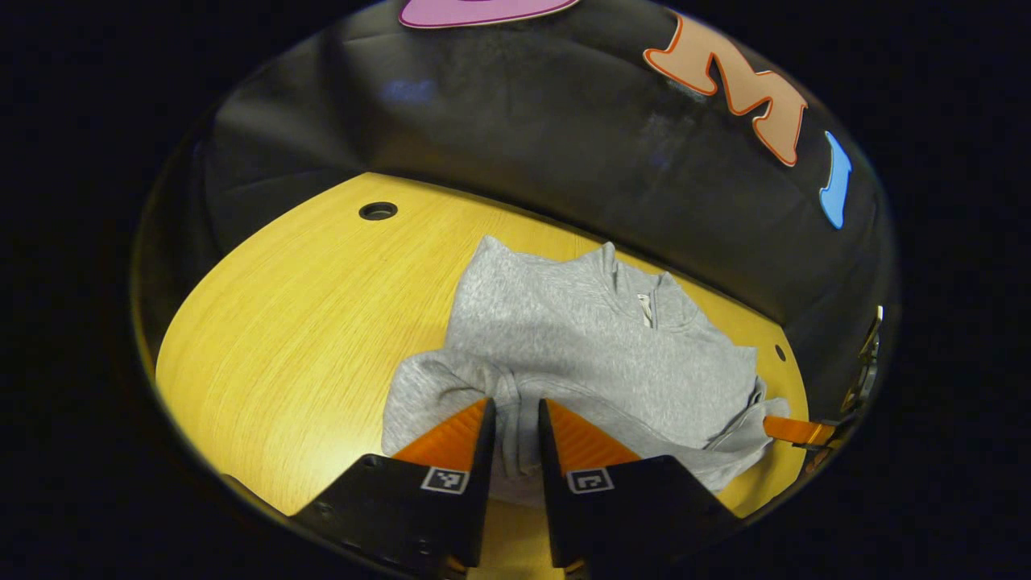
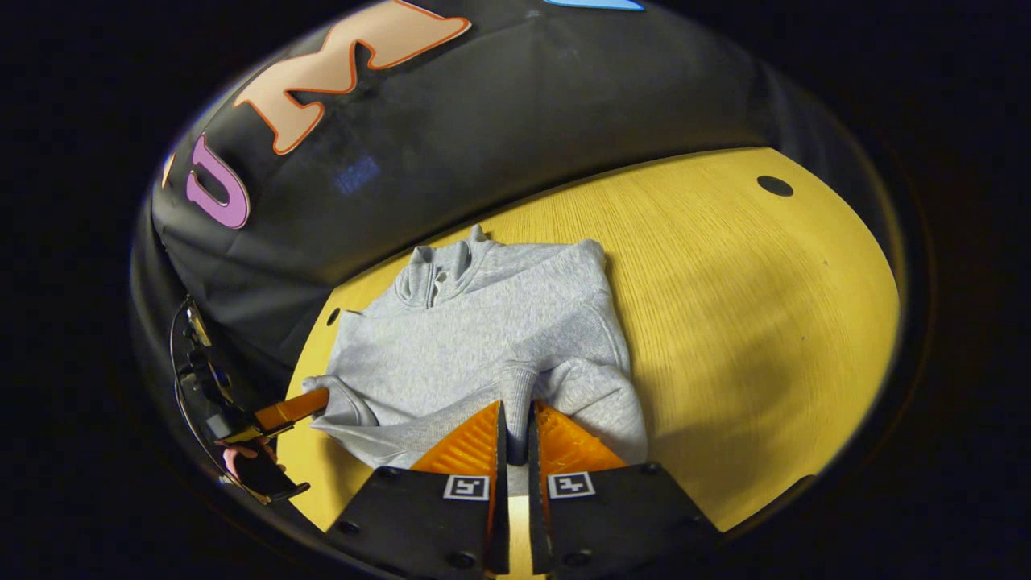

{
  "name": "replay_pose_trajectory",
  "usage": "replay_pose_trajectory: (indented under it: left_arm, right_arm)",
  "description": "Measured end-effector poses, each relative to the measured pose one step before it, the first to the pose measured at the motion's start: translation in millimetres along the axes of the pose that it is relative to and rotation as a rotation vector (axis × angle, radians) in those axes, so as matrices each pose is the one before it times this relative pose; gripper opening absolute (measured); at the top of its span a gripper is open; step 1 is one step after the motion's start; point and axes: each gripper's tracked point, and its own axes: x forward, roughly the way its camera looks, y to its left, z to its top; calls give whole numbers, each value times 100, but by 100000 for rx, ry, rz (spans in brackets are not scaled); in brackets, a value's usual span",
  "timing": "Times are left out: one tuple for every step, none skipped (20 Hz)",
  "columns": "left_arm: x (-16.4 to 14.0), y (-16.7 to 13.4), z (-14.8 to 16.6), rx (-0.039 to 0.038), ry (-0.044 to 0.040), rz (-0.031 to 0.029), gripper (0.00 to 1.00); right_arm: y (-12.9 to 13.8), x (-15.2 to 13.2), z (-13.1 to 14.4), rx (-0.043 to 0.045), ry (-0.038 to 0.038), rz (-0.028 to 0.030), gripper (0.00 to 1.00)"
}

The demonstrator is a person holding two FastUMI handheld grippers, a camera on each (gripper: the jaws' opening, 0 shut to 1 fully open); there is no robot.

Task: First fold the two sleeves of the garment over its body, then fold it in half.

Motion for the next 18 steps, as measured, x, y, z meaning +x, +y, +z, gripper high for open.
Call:
replay_pose_trajectory:
  left_arm:
    - [-83,-198,762,1375,-2027,-655,47]
    - [-135,-95,547,1236,-1139,-70,52]
    - [-400,-89,678,987,-1741,-409,65]
    - [-116,-187,715,509,-1188,-299,73]
    - [-150,-31,491,465,-282,808,81]
    - [-71,158,853,1460,-1811,1014,84]
    - [-246,-265,728,913,-1327,-368,86]
    - [-452,-269,668,491,-933,-734,87]
    - [-480,-374,655,168,-819,-1052,90]
    - [-512,-177,376,760,-786,-640,90]
    - [-796,-228,131,680,78,-682,90]
    - [-1060,-303,112,379,255,-928,90]
    - [-1226,-199,668,1302,-2026,-656,91]
    - [-994,-155,706,1702,-2476,-926,91]
    - [-1124,-295,998,1815,-2592,-942,91]
    - [-1264,-276,876,2009,-1709,-1465,90]
    - [-1244,-56,352,1822,-1082,-1014,90]
    - [-1436,-257,403,1779,-1013,-1100,90]
  right_arm:
    - [266,293,364,-152,-746,4,13]
    - [535,-301,486,-4,-1149,2063,7]
    - [548,-250,487,-326,-1664,819,17]
    - [499,-278,834,-412,-1713,1098,29]
    - [480,-334,858,-801,-2195,521,38]
    - [452,-290,1029,-1094,-2187,349,55]
    - [324,-405,664,-1552,-1621,304,67]
    - [261,-409,712,-1993,-1568,-471,80]
    - [-44,-657,409,-2369,-1564,-1047,84]
    - [-74,-661,502,-2096,-1956,-2063,95]
    - [241,-756,504,-1688,-1649,-816,95]
    - [324,-1021,389,-1671,-1305,-202,95]
    - [298,-1136,313,-1804,-1744,-241,95]
    - [324,-1168,455,-1975,-1694,312,95]
    - [326,-1296,317,-2159,-1724,106,95]
    - [429,-1287,499,-2042,-1924,379,95]
    - [396,-1382,389,-1764,-1843,248,95]
    - [367,-1271,334,-1406,-1799,-14,95]
